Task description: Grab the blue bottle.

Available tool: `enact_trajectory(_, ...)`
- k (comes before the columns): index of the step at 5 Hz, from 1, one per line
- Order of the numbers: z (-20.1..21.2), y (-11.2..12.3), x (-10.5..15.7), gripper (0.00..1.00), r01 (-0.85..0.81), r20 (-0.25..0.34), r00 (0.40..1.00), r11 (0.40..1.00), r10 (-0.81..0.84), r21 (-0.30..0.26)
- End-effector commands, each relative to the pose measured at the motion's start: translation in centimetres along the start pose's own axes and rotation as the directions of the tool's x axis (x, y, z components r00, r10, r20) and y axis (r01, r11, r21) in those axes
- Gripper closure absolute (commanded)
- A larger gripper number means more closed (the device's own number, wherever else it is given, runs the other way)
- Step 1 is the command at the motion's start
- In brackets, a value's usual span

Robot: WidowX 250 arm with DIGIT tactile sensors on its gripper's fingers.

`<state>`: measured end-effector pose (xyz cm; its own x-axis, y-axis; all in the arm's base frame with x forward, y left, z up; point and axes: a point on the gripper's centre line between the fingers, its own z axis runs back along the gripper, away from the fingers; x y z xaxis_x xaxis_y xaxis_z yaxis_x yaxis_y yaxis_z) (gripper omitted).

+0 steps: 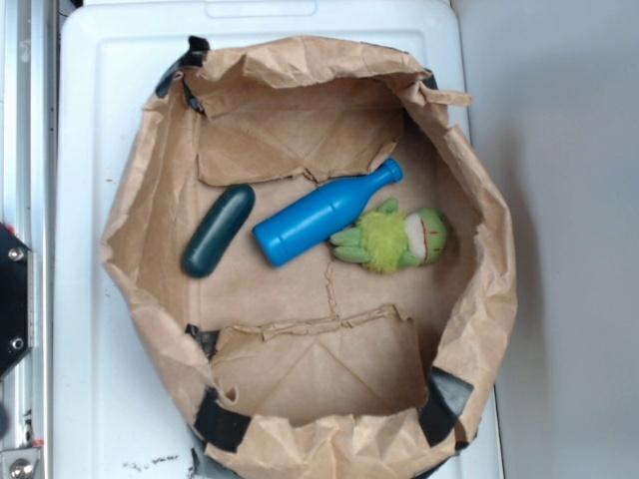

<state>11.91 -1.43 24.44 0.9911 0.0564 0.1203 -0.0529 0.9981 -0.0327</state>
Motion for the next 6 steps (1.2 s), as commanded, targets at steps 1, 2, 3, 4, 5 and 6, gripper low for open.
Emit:
enact_trajectory(1, 0.0, 0.0, 0.0, 0.00, 0.000, 0.000, 1.000, 1.000, 0.000, 0.000)
enact_trajectory(2, -1.1, 0.6, 3.4, 0.00, -0.008, 0.042, 0.999, 0.999, 0.006, 0.044)
enact_trajectory(3, -2.0, 2.4, 6.0, 0.00, -0.068, 0.043, 0.997, 0.995, 0.065, 0.069)
enact_trajectory(4, -2.4, 4.1, 7.1, 0.00, -0.086, 0.009, 0.996, 0.996, 0.086, 0.029)
enact_trajectory(5, -2.4, 4.1, 7.1, 0.00, -0.086, 0.009, 0.996, 0.996, 0.086, 0.029)
enact_trajectory(6, -2.4, 4.1, 7.1, 0.00, -0.086, 0.009, 0.996, 0.996, 0.086, 0.029)
